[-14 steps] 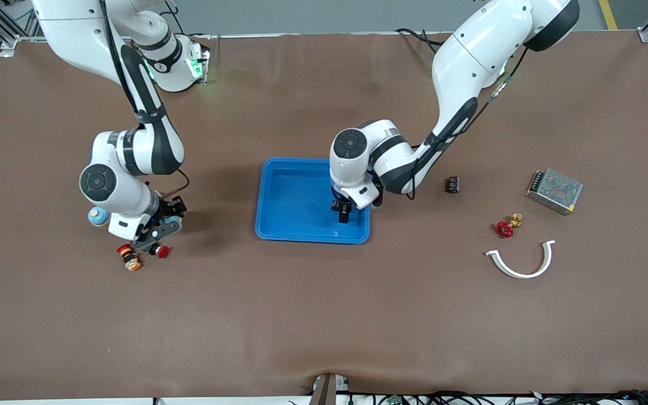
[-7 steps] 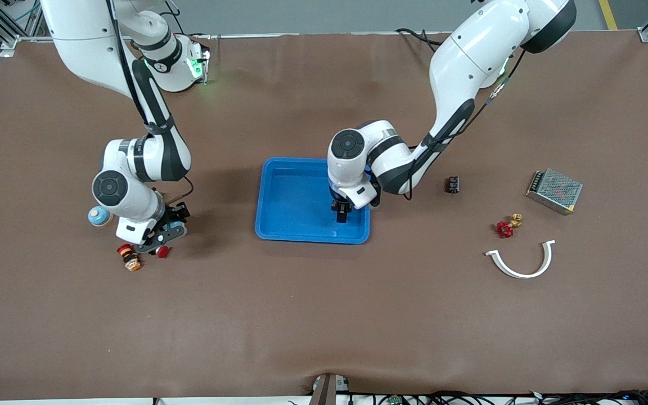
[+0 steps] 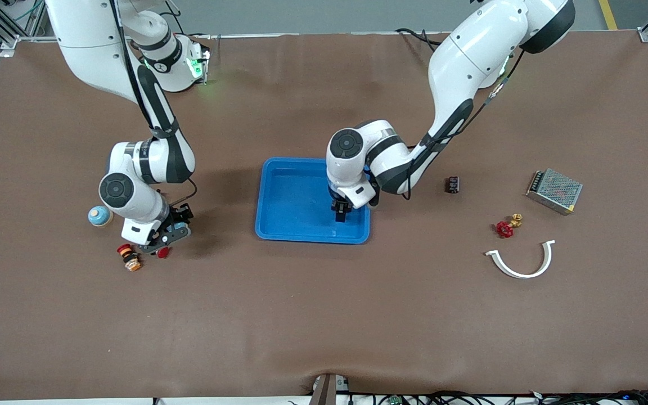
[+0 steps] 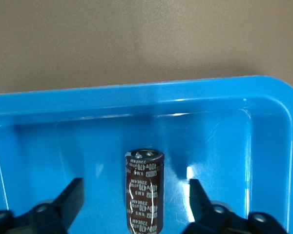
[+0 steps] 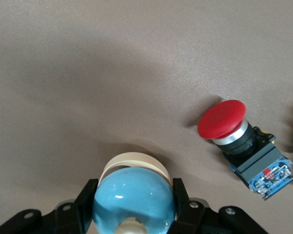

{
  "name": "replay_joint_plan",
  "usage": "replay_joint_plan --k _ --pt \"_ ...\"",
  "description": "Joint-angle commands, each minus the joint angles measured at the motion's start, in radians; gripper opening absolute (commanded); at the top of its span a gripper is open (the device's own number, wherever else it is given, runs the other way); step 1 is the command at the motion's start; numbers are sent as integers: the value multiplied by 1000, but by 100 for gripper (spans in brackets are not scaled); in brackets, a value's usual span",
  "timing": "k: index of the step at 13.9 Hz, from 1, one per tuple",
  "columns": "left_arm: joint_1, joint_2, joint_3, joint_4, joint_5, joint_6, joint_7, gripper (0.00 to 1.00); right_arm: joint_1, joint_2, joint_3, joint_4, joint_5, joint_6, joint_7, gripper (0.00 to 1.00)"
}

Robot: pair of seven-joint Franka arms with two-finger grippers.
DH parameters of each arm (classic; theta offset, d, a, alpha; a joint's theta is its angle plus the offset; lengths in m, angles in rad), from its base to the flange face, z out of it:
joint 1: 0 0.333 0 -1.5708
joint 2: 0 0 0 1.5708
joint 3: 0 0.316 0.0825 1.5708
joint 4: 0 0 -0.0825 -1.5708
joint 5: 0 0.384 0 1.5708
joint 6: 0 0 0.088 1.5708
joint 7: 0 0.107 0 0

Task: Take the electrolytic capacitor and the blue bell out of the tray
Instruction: 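Lower the bell with the right gripper while the left gripper lifts the capacitor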

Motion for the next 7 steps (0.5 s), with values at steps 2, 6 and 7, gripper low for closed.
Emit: replay_joint_plan --k 2,6,7 --pt "-18 17 13 29 21 -8 -20 0 -7 -6 7 -3 13 5 -9 66" --pt "-15 12 13 29 24 -10 5 0 -12 -11 7 1 13 -7 -6 100" --pt "-13 8 13 31 25 -13 11 0 -12 -17 7 1 13 -9 -3 100"
